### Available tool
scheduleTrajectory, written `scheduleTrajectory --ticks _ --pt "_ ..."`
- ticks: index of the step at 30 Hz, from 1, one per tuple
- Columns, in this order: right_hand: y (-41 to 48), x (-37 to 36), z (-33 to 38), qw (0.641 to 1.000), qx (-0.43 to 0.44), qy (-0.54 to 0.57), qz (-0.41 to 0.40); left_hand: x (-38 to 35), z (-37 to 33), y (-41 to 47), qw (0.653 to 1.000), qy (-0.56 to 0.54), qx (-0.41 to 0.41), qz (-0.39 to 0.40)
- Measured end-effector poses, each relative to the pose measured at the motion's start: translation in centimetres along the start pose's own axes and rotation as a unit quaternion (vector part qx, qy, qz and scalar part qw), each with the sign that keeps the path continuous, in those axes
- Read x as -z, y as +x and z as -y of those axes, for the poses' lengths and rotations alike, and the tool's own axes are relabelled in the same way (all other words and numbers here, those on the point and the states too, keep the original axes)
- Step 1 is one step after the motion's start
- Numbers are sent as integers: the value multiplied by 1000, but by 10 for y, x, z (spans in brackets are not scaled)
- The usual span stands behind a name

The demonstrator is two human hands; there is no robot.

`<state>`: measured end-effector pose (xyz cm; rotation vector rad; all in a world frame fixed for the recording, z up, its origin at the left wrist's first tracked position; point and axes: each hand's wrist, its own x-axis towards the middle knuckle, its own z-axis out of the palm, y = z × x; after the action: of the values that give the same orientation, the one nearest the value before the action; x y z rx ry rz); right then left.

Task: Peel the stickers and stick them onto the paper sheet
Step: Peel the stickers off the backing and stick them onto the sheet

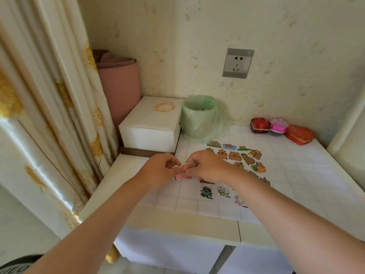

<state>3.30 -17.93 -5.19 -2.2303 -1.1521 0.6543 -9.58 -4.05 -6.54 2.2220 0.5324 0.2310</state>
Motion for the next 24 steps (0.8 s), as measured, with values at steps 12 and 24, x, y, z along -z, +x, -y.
scheduleTrajectory --ticks 12,24 --pt "-4 16 -9 991 -66 118 -20 -1 -1 -2 996 -61 70 -7" --pt "-13 27 3 975 -106 193 -32 -1 -8 -1 985 163 48 -21"
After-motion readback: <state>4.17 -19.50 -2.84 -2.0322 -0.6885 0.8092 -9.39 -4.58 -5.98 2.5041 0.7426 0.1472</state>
